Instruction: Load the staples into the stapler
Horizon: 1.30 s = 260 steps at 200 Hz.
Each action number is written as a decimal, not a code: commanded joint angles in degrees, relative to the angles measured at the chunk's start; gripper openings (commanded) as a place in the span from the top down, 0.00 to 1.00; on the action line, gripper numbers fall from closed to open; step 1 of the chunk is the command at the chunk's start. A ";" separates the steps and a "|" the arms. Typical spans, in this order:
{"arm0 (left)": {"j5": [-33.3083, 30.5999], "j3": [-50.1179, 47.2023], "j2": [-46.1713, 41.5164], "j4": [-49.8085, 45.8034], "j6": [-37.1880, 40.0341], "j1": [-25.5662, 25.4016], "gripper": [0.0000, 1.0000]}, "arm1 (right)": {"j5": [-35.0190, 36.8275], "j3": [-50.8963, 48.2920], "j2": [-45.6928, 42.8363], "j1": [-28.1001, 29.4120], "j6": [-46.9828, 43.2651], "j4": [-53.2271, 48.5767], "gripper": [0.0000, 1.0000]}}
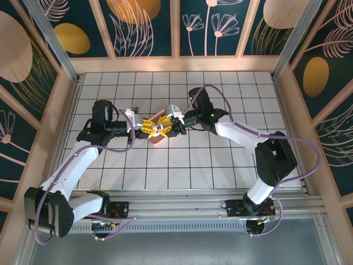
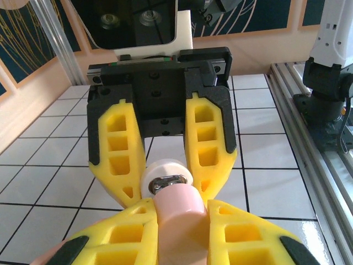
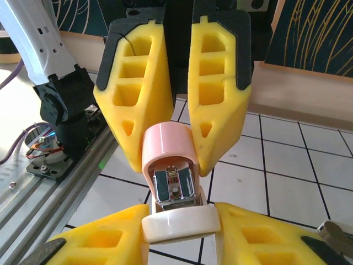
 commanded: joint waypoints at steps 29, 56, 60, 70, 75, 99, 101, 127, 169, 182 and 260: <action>0.18 -0.56 -0.61 1.64 -0.09 -0.22 0.86 | -1.35 0.85 -0.80 -0.25 -0.45 -2.36 0.81; -2.98 -0.55 -1.23 1.29 -0.31 -0.24 0.49 | 4.21 -5.27 -4.05 -0.17 7.59 6.97 0.85; -3.44 -0.55 -1.32 1.16 -0.32 -0.24 0.48 | 5.21 -6.57 -4.58 -0.14 9.89 9.58 0.87; -4.41 -0.40 -1.42 0.46 0.03 -0.34 0.48 | 7.97 -10.19 -5.99 0.08 15.40 16.27 0.88; -4.89 -0.19 -1.42 -0.03 0.29 -0.28 0.48 | 9.45 -12.03 -6.72 0.23 18.04 19.48 0.89; -7.14 0.13 -1.33 -2.15 2.13 -0.35 0.48 | 14.01 -17.69 -8.64 0.93 24.18 28.05 0.90; -7.16 0.13 -1.29 -2.27 2.23 -0.32 0.48 | 14.27 -17.81 -8.67 1.01 24.27 28.06 0.90; -7.62 0.25 -0.51 -5.21 5.60 -1.16 0.49 | 18.94 -18.18 -9.07 2.30 23.64 26.67 0.91; -9.51 1.36 1.11 -8.90 9.27 -3.09 0.48 | 23.01 -17.36 -9.12 3.43 21.18 23.97 0.91; -9.38 1.65 1.47 -8.91 9.39 -3.08 0.49 | 22.35 -17.14 -9.20 3.57 19.12 22.51 0.91; -9.30 1.89 3.00 -7.94 9.22 -3.37 0.48 | 19.63 -16.54 -9.50 4.40 14.44 19.90 0.91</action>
